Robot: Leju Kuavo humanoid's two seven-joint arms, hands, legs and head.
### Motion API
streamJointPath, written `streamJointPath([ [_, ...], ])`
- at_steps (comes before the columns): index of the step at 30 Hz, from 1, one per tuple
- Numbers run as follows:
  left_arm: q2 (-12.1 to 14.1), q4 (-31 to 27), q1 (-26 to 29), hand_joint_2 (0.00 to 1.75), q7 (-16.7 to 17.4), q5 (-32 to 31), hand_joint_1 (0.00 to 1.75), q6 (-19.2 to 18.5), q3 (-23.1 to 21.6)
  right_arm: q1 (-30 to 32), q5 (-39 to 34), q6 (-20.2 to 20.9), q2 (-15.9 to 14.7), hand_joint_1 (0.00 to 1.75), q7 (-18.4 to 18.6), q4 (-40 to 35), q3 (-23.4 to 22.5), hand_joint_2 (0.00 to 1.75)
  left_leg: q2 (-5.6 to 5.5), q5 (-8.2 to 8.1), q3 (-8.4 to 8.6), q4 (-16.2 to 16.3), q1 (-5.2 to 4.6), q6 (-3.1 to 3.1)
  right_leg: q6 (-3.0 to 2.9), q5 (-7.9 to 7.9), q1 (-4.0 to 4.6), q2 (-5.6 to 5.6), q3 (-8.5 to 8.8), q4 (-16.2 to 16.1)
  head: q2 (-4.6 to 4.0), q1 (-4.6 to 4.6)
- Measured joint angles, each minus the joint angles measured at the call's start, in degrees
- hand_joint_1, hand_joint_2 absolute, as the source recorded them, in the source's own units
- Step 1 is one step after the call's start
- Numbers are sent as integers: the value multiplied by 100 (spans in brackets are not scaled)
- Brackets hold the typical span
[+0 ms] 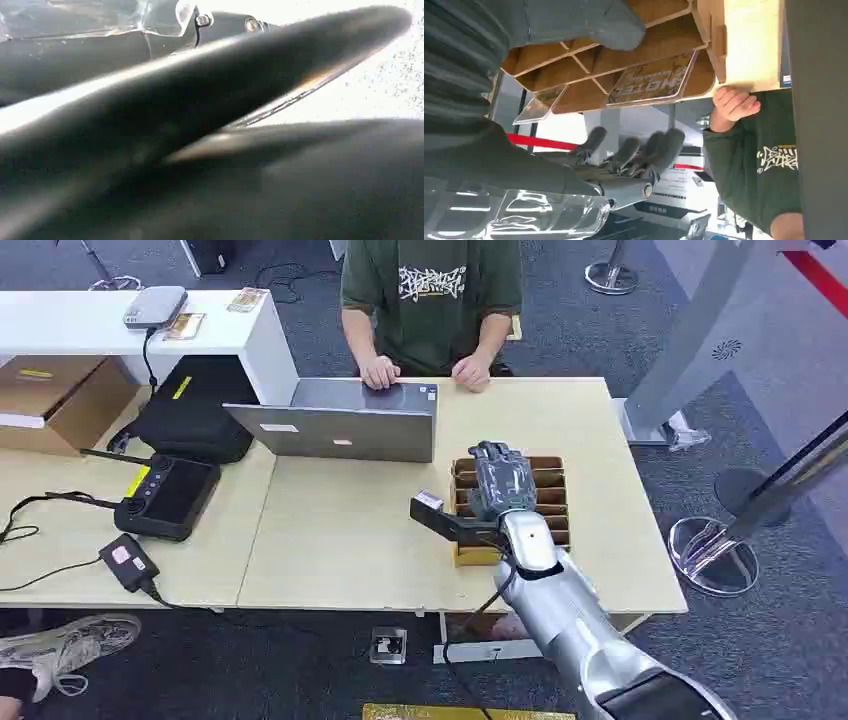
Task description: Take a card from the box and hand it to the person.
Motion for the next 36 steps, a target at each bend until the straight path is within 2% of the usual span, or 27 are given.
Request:
streamJointPath([
  [1, 0, 0, 0, 0, -2, 0, 0, 0, 0, -1, -7, -7, 0, 73, -26, 7, 0, 175, 0, 0, 0, 0, 0, 0, 0, 0, 0, 0, 0, 0, 0, 0],
  [5, 0, 0, -1, 0, -2, 0, 0, 0, 0, -3, -7, -18, 0, 80, -48, 50, 0, 175, 0, 0, 0, 0, 0, 0, 0, 0, 0, 0, 0, 0, 0, 0],
  [7, 0, 0, -1, 0, -2, 0, 0, 0, 0, -6, -7, -18, 2, 96, -50, 61, 0, 175, 0, 0, 0, 0, 0, 0, 0, 0, 0, 0, 0, 0, 0, 0],
  [8, 0, 0, -2, 0, 0, 0, 0, 0, 0, -9, -7, -18, 2, 96, -50, 68, 0, 175, 0, 0, 0, 0, 0, 0, 0, 0, 0, 0, 0, 0, 0, 0],
  [9, 0, 0, -2, 0, 0, 0, 0, 0, 0, -12, -7, -18, 4, 124, -50, 79, 0, 175, 0, 0, 0, 0, 0, 0, 0, 0, 0, 0, 0, 0, 0, 0],
  [12, 0, 0, -2, 0, 0, 0, 0, 0, 0, -15, -7, -33, 9, 131, -74, 96, 0, 175, 0, 0, -1, 0, 0, 0, 0, 0, 0, 0, 0, 0, 0, 0],
  [14, 0, 0, -3, 0, 0, -2, 0, 0, 0, -32, -7, -101, 13, 155, -88, 98, 0, 175, 0, 0, 0, 0, 0, 0, 0, 0, 0, 0, 0, 0, 0, 0],
  [18, 0, 0, -5, 0, 0, -26, 0, 0, 0, -39, 0, -232, 42, 161, -114, 109, 0, 175, 0, 0, 0, 0, 0, 0, 0, 0, 0, 0, 0, 0, 0, 0],
  [29, 0, 0, -5, 0, -2, -50, 0, 0, 0, -48, 13, -728, 66, 147, -358, 61, 0, 175, 0, 0, 0, 0, 0, 0, 0, 0, 0, -1, 1, 0, 0, 0],
  [36, 0, 0, 0, 0, -28, -42, 0, 0, 0, -55, 116, -774, 31, 150, -448, -597, -2, 175, 0, 0, 0, 0, 0, 0, 1, 1, 0, 0, 0, 0, 0, 0],
])
